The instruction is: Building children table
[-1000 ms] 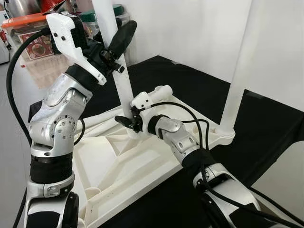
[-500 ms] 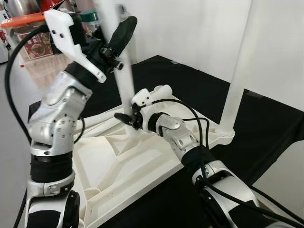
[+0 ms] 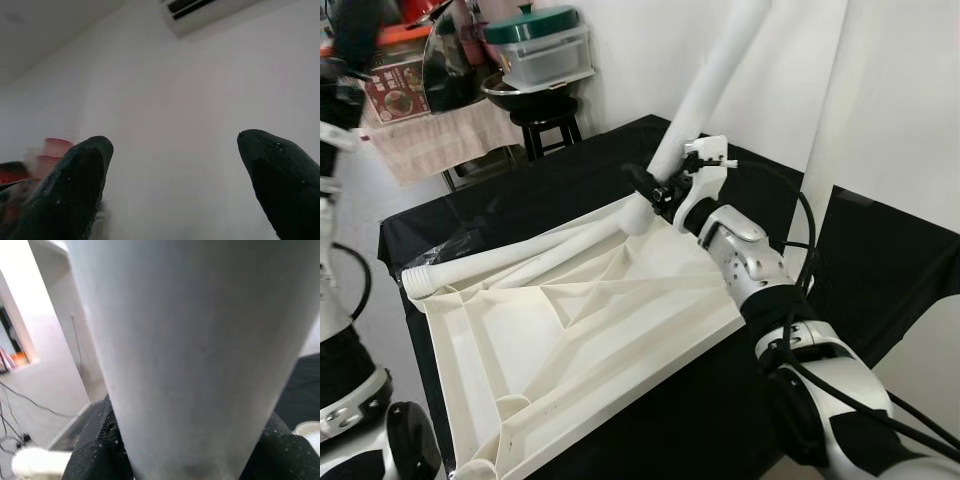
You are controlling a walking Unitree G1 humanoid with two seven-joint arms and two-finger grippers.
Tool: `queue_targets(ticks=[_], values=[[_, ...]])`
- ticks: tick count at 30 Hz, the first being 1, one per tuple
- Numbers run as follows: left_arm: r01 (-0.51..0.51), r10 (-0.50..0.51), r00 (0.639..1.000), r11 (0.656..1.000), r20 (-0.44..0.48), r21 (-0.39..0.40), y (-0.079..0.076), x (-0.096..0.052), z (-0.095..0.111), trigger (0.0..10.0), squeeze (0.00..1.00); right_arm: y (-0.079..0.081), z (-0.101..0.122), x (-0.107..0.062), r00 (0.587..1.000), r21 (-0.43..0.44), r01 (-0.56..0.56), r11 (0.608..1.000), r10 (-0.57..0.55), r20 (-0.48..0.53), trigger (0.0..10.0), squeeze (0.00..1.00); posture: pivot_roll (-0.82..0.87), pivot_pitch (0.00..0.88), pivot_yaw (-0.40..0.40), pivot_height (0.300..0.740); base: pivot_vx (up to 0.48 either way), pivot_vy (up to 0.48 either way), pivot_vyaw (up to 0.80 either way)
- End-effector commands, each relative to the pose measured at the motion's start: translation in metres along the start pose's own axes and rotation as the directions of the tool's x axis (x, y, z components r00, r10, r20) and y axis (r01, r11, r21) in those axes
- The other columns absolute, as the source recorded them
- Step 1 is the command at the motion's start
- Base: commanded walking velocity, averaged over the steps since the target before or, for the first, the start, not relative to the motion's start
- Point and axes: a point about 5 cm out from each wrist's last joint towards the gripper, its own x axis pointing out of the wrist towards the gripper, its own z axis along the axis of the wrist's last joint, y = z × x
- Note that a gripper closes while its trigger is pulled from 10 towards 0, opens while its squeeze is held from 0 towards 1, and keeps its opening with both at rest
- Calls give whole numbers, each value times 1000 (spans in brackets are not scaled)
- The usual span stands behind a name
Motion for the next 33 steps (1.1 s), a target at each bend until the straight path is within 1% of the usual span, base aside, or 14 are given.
queue_targets(ticks=[1,2,3,5,9,10,12,13,14,15,16,18,25,33], values=[[-162,165,983,986,-80,36,19,-15,-15,10000,1000,7,5,1,998,31,-44,999,43,35,980,0,-46,0,72,740,0,0,0],[-227,237,953,971,-188,70,22,-32,-38,10000,843,11,3,-3,996,27,-78,997,77,36,10000,0,-46,0,68,740,0,0,0],[-256,272,927,962,-260,93,22,-44,-54,10000,843,13,1,-5,994,22,-102,995,101,33,10000,0,-47,0,67,740,0,0,0],[-244,258,871,966,-418,87,2,-69,-90,10000,835,21,-5,-11,988,18,-151,988,150,22,10000,0,-48,0,58,740,0,0,0],[-242,247,842,967,-479,74,-8,-79,-103,10000,831,24,-7,-14,985,21,-173,985,173,21,10000,0,-48,0,58,740,0,0,0],[-267,265,793,961,-548,77,-16,-90,-117,10000,843,28,-9,-17,981,22,-191,981,191,20,10000,0,-52,0,56,740,0,0,0],[-267,265,793,961,-548,77,-16,-90,-117,10000,843,28,-9,-17,981,22,-191,981,191,20,10000,0,-52,0,56,740,0,0,0],[-257,253,760,963,-598,81,-25,-97,-127,10000,835,30,-11,-21,979,34,-205,978,204,25,10000,0,-53,0,58,740,0,0,0],[-218,205,753,974,-626,56,-34,-102,-132,10000,396,33,-12,-25,976,44,-216,975,215,29,10000,0,-51,0,68,740,0,0,0],[-218,205,753,974,-626,56,-34,-102,-132,10000,396,33,-12,-25,976,44,-216,975,215,29,10000,0,-51,0,68,740,0,0,0],[-203,183,745,978,-642,43,-41,-105,-136,10000,55,36,-14,-30,974,55,-226,973,225,27,10000,0,-45,0,72,740,0,0,0],[-158,155,741,986,-653,54,-49,-109,-138,10000,0,38,-18,-37,972,51,-234,971,234,13,10000,0,-41,0,76,740,0,0,0],[-47,115,719,992,-685,117,-70,-124,-142,10000,0,42,-31,-50,970,32,-237,971,238,-49,10000,0,-30,15,58,740,0,0,0],[-46,161,693,983,-702,180,-68,-136,-146,10000,0,50,-32,-52,959,10,-279,960,279,-57,10000,0,-29,20,51,740,0,0,300]])
